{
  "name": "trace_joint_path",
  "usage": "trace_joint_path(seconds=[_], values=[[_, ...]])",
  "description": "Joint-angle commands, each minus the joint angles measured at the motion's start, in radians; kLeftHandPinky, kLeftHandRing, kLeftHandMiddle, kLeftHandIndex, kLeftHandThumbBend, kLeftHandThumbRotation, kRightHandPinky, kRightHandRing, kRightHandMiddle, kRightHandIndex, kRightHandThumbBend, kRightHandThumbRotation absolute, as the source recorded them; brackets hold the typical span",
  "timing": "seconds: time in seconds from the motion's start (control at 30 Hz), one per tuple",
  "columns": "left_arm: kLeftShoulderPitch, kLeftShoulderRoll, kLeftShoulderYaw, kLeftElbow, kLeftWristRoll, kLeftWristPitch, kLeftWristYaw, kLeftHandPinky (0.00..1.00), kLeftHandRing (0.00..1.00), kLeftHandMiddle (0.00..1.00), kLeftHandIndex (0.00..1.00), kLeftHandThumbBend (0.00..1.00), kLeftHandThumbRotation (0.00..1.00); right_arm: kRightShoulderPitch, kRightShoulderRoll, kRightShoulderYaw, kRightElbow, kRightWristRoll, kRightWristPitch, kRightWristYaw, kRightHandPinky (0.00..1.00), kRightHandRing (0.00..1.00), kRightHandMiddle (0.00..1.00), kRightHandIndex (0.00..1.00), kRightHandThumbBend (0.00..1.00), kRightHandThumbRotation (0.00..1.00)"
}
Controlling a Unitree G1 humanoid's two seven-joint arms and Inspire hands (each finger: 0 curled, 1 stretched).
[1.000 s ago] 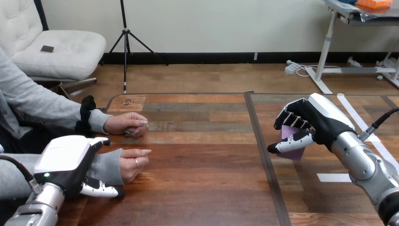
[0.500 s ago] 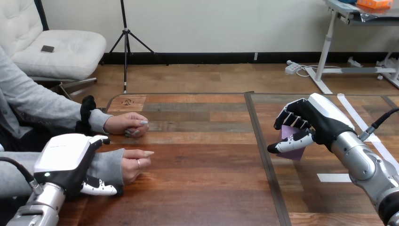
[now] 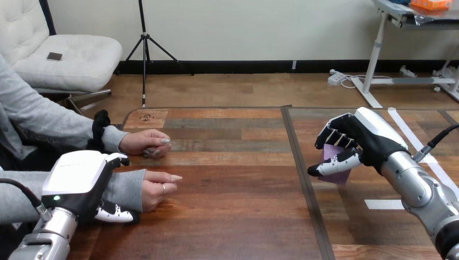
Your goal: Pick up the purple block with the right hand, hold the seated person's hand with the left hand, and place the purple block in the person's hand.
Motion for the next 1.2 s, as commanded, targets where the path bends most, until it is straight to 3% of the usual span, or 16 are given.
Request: trace_joint_path(seconds=[0.0,0.27,1.17], values=[[-0.051,0.023,-0.022,0.035,-0.002,-0.005,-0.006,0.68,0.74,0.76,0.76,0.96,0.25,-0.051,-0.009,-0.016,-0.023,0.022,-0.008,-0.008,0.41,0.44,0.47,0.46,0.81,0.0],[-0.058,0.025,-0.026,0.046,-0.003,-0.019,-0.012,0.66,0.71,0.73,0.74,0.96,0.21,-0.049,-0.012,-0.014,-0.03,0.019,-0.01,-0.01,0.4,0.43,0.46,0.46,0.81,0.0],[-0.067,0.02,-0.028,0.012,-0.031,0.003,-0.125,0.49,0.58,0.62,0.64,0.91,0.02,-0.043,-0.012,-0.017,-0.034,0.022,-0.013,-0.019,0.41,0.43,0.46,0.46,0.81,0.0]])
